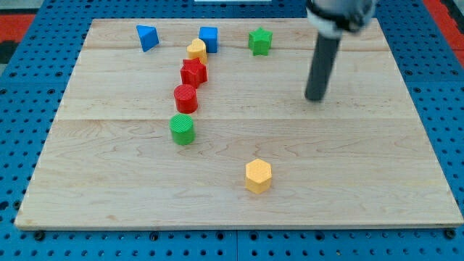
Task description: Slide the yellow hexagon closer to the blue triangle
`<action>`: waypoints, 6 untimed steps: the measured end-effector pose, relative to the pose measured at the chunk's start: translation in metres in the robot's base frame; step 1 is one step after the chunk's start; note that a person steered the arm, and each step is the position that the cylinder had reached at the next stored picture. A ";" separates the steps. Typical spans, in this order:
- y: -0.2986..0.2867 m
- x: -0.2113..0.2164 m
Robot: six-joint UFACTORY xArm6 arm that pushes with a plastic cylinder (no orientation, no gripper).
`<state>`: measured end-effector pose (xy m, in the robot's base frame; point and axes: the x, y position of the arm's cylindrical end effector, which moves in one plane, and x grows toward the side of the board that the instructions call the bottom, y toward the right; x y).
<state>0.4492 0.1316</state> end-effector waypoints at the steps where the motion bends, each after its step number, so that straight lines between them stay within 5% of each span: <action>1: -0.006 0.115; 2: -0.018 0.170; 3: -0.071 0.168; 4: -0.097 0.142; 6: -0.054 0.079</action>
<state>0.5286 0.0776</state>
